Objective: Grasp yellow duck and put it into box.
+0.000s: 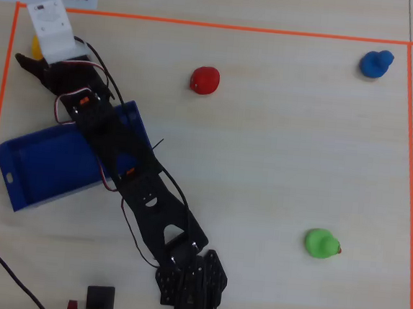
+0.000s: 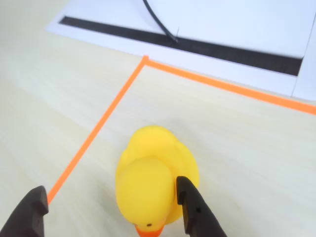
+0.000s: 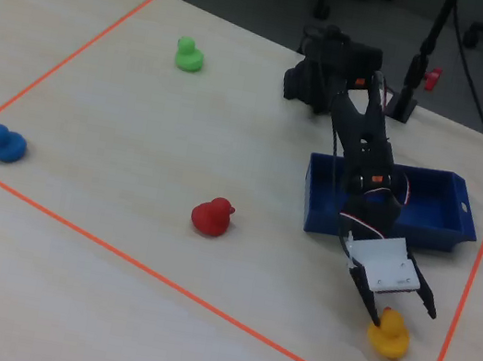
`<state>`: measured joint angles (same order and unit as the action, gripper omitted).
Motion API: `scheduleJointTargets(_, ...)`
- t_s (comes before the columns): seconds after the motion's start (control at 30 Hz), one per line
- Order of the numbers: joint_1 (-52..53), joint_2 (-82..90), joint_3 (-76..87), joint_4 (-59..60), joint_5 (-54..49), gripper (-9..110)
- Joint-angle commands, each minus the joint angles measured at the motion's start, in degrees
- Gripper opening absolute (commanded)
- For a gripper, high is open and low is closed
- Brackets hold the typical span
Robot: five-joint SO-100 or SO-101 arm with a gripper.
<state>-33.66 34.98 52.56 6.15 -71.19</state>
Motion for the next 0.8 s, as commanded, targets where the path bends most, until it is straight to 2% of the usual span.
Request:
scheduleJointTargets(0.0,0.35,-0.35,-5.80,-1.58,-0.53,33)
scheduleJointTargets(0.1,0.44,-1.85,-8.00,-1.58,-0.26,27)
scheduleJointTargets(0.23,0.44,-3.25,-9.84,-1.41,-0.35,3)
scheduleJointTargets(0.27,0.44,-3.60,-10.02,-1.49,-0.35,0)
scheduleJointTargets(0.5,2.20,-0.79,-9.84,0.88,1.41,0)
scheduleJointTargets(0.67,3.78,15.47,-14.06,17.49,7.03,0)
scheduleJointTargets(0.77,4.22,25.93,-20.13,32.43,9.14,0)
